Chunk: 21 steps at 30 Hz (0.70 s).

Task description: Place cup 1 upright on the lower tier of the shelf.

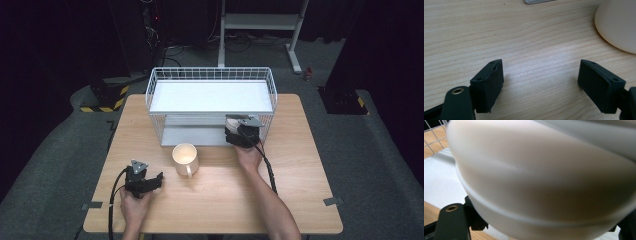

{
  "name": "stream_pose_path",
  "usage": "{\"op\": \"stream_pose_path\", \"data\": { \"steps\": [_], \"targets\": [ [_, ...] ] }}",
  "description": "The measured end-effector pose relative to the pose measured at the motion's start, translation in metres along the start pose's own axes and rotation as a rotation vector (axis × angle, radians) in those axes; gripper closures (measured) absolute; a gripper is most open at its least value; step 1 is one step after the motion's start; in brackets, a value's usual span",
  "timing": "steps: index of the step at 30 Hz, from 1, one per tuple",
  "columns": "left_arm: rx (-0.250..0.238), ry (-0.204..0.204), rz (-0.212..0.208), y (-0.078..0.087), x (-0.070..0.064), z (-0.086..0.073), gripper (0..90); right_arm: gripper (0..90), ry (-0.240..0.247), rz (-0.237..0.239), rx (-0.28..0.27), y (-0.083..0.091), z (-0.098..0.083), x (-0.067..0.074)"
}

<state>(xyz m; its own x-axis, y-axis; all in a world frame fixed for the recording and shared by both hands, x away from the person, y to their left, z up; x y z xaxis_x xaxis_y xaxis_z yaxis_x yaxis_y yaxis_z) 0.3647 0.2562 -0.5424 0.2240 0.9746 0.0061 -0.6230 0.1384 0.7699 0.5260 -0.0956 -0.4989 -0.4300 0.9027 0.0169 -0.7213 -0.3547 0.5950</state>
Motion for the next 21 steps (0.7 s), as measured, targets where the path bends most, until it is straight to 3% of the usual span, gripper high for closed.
{"op": "stream_pose_path", "data": {
  "steps": [21],
  "targets": [
    [0.000,0.000,0.001,0.000,0.000,0.000,21.2,18.8,0.041,0.003,-0.036,-0.010,-0.004,-0.015]
  ]
}}
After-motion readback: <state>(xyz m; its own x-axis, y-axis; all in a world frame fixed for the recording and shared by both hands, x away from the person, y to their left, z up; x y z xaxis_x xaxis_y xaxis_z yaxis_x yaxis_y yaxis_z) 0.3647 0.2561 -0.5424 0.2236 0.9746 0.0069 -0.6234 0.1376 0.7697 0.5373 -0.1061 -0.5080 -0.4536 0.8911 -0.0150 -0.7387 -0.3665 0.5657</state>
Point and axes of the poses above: each handheld gripper's, and its own axes: y roughly backward along the jaws, z roughly out of its top, x roughly to its left, the point moved 2 cm from there along -y, roughly forward along the jaws, and after that the axes turned 8 degrees about x, right-handed, at the moved point
